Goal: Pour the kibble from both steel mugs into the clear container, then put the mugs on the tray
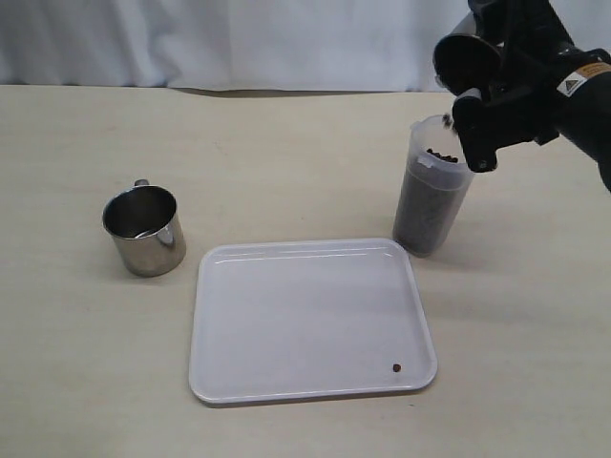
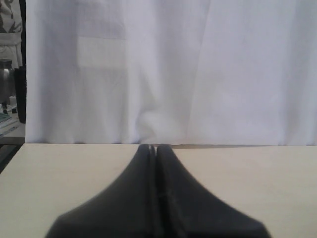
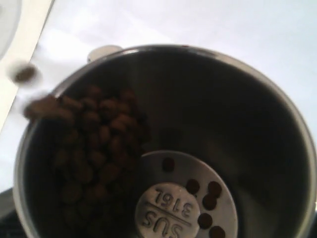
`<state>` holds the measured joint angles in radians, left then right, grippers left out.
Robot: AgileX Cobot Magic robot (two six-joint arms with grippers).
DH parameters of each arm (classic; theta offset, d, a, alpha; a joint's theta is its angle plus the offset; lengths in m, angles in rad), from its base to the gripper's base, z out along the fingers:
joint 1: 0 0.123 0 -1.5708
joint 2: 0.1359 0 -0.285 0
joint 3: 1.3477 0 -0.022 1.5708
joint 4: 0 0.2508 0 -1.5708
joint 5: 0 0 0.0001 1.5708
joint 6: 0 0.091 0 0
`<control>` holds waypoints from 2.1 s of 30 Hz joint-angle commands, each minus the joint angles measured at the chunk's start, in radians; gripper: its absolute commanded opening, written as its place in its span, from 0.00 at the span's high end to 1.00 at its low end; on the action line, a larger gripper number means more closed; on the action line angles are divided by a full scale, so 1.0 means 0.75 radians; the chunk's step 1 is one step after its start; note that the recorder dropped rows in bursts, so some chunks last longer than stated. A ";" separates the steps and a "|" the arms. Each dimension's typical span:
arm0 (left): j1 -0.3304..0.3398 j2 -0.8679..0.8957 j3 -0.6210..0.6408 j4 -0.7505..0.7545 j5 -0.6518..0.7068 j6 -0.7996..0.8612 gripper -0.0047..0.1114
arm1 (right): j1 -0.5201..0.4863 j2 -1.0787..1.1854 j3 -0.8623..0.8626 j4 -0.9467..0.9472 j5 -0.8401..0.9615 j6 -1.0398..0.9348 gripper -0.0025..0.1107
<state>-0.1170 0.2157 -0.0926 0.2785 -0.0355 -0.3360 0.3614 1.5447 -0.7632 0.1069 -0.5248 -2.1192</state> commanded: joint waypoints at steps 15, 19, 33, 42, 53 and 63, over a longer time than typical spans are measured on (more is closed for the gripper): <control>0.003 -0.002 -0.002 -0.001 0.000 -0.004 0.96 | 0.001 -0.004 0.002 -0.062 -0.105 -0.004 0.93; 0.003 -0.002 -0.002 -0.001 0.000 -0.004 0.96 | 0.001 -0.004 0.002 -0.069 -0.138 -0.004 0.93; 0.003 -0.002 -0.002 -0.001 0.000 -0.004 0.96 | 0.001 -0.004 0.002 -0.078 -0.220 -0.004 0.93; 0.003 -0.002 -0.002 -0.001 0.000 -0.004 0.96 | 0.001 -0.004 0.002 -0.099 -0.238 -0.004 0.93; 0.003 -0.002 -0.002 -0.001 0.000 -0.004 0.96 | 0.001 -0.004 0.002 -0.124 -0.248 -0.004 0.93; 0.003 -0.002 -0.002 -0.001 0.000 -0.004 0.96 | 0.001 -0.004 0.002 -0.133 -0.198 -0.004 0.93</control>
<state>-0.1170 0.2157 -0.0926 0.2785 -0.0355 -0.3362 0.3614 1.5447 -0.7632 0.0185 -0.6742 -2.1192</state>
